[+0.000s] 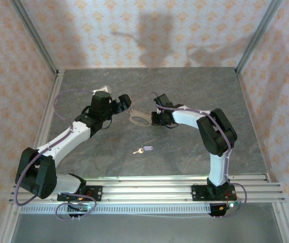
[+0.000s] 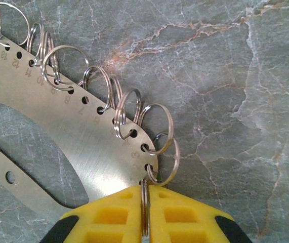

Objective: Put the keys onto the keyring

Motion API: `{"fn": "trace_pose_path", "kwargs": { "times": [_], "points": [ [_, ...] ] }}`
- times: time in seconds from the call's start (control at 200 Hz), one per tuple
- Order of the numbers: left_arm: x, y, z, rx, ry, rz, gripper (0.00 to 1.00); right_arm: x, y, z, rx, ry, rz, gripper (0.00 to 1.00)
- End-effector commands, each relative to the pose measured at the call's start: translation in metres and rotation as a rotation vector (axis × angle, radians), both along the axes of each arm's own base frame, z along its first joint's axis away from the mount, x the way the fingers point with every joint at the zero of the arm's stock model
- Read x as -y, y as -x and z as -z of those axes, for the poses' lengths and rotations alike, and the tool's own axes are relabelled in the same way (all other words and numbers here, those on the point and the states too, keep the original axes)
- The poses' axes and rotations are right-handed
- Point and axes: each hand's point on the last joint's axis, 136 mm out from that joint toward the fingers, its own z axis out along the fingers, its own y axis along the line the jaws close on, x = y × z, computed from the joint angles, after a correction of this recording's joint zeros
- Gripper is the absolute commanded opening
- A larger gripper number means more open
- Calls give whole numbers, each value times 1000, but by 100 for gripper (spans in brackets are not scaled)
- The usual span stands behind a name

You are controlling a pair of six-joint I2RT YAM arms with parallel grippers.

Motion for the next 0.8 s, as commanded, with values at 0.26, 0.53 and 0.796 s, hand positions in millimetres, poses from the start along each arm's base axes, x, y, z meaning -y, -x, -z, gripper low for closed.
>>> {"fn": "trace_pose_path", "kwargs": {
  "times": [0.26, 0.53, 0.796],
  "points": [
    [2, -2, -9, 13, 10, -16, 100, 6, 0, -17, 33, 32, -4, 0],
    [-10, -6, -8, -66, -105, -80, 99, -13, -11, -85, 176, -47, -125, 0],
    [22, -17, -31, -1, -111, 123, 94, -49, -18, -181, 272, -395, -361, 0]
  ]
}}
